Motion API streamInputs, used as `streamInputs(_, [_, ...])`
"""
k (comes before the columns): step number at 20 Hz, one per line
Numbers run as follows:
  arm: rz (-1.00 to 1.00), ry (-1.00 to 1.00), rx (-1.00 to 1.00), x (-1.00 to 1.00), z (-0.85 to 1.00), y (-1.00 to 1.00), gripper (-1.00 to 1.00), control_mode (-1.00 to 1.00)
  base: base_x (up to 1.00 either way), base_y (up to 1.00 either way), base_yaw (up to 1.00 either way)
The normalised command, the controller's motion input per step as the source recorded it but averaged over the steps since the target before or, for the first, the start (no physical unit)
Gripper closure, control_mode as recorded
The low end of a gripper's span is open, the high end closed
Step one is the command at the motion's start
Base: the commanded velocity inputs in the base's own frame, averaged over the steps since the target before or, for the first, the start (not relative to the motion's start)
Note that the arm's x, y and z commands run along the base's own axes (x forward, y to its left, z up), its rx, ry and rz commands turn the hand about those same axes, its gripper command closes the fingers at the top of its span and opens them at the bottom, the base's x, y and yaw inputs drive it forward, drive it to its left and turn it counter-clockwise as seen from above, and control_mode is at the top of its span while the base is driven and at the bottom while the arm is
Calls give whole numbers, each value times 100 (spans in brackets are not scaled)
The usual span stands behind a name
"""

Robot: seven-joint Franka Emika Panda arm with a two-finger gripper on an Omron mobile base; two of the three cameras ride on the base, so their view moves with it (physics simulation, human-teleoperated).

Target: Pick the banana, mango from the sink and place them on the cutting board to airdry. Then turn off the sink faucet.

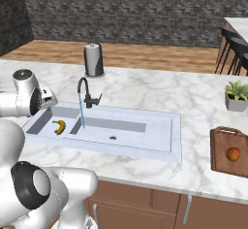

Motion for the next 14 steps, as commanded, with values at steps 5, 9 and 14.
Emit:
streamInputs(5, [0, 0, 0, 25, 0, 0, -100, -100, 0, 0, 0])
streamInputs(9, [0, 0, 0, 20, -4, 0, -100, -100, 0, 0, 0])
streamInputs(14, [0, 0, 0, 12, -23, 0, -100, -100, 0, 0, 0])
